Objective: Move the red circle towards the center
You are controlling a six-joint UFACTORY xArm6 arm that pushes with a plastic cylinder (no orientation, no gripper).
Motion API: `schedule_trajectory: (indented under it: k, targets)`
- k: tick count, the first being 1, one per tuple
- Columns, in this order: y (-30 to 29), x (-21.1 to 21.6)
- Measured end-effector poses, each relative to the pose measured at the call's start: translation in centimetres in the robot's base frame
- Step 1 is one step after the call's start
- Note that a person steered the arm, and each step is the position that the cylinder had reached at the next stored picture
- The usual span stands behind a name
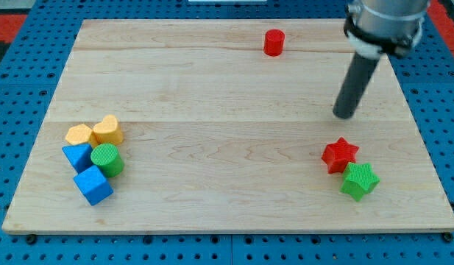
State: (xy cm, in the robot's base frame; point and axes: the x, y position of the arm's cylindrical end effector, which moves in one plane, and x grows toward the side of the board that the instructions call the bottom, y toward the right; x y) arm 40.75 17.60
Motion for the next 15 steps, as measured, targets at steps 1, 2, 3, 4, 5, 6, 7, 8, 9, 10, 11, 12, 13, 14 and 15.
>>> schedule_trajectory:
  k: [1,2,3,4,5,6,7,8,9,10,11,12,13,14,15]
  targets:
    - [-3.0,-5.3]
    - [-5.2,-9.7]
    - [-5.2,-14.0]
    - [-4.9,-17.5]
    - [-3.3,-19.4]
    - [-3.6,-21.5]
    - [-5.2,-21.6]
    - [-6.9,-21.4]
    - [-10.7,-21.4]
    - [-9.9,-19.5]
    - [-8.9,-16.3]
    - [-9.1,-14.4]
    - [-9.0,-12.0]
    - [-8.3,-9.7]
    - [-6.8,-7.3]
